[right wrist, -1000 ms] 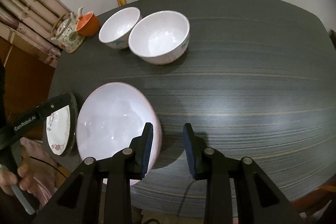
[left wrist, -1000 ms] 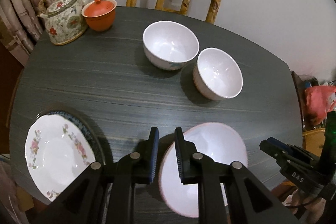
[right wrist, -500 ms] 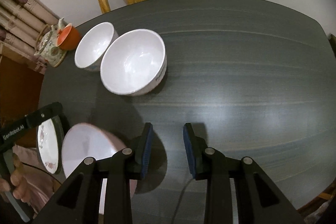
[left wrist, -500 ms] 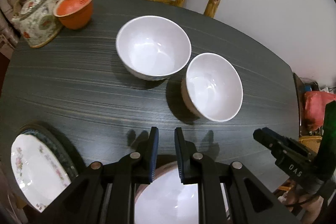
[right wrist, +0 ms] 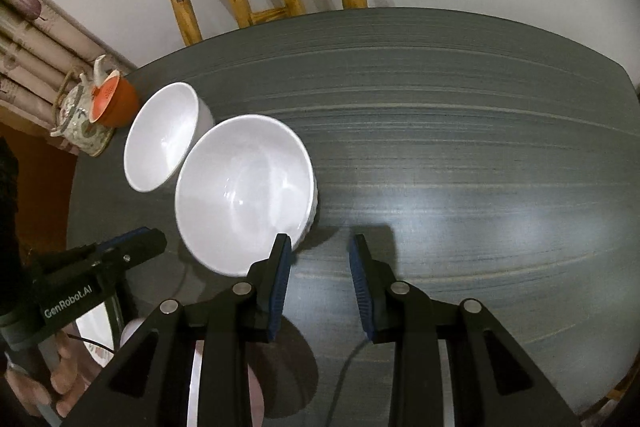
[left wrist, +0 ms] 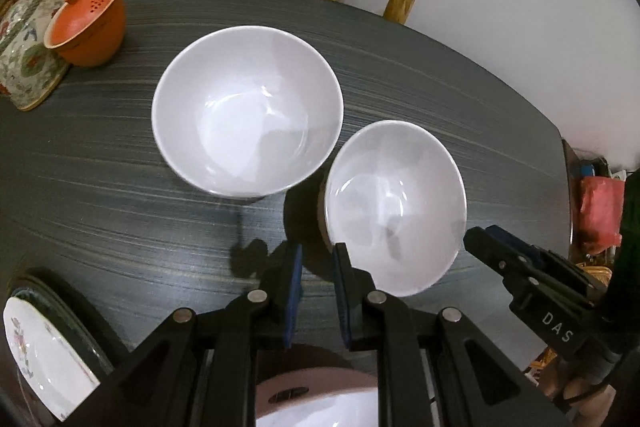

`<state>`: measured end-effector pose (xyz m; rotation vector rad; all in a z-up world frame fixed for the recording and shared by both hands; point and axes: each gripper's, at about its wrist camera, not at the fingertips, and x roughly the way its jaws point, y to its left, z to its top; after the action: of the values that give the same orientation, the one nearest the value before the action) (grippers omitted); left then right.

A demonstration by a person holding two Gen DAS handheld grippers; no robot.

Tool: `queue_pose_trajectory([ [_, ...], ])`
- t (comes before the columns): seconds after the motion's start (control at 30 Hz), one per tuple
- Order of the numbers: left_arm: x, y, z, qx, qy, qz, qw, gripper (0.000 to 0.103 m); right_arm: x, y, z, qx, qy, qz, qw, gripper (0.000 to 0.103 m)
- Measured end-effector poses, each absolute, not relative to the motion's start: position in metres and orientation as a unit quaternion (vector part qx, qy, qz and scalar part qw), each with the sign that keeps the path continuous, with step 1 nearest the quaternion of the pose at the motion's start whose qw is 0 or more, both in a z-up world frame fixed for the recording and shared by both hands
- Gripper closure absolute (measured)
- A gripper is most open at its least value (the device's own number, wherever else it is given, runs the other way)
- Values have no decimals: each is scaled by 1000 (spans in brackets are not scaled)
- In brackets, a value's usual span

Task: Organize plates and bowls
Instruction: 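Move both tools to the larger white bowl and close on its rim, then lift the white bowl with both tools and carry it over the pink bowl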

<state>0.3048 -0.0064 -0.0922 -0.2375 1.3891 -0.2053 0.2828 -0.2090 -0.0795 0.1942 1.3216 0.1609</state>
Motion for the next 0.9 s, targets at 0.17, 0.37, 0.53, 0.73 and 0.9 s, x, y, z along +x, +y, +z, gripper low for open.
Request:
queue_pose_trajectory([
  [0.17,317,-9,-95,-112,638,-99,755,87,297,-207,-90,90,616,71,780,74],
  [0.37,325,-16,-104,-119,643,-99,750,87,307,-208,-100,96,618,79,776,74],
  [0.53,325,-21,-114,-107,651,-96,746,87,312,-207,-108,95,622,81,773,75],
  [0.73,327,-21,-123,-107,653,-96,743,88,312,-208,-114,99,619,92,774,82],
  [0.9,325,-23,-124,-96,650,-93,748,93,311,-204,-115,101,615,100,775,94],
])
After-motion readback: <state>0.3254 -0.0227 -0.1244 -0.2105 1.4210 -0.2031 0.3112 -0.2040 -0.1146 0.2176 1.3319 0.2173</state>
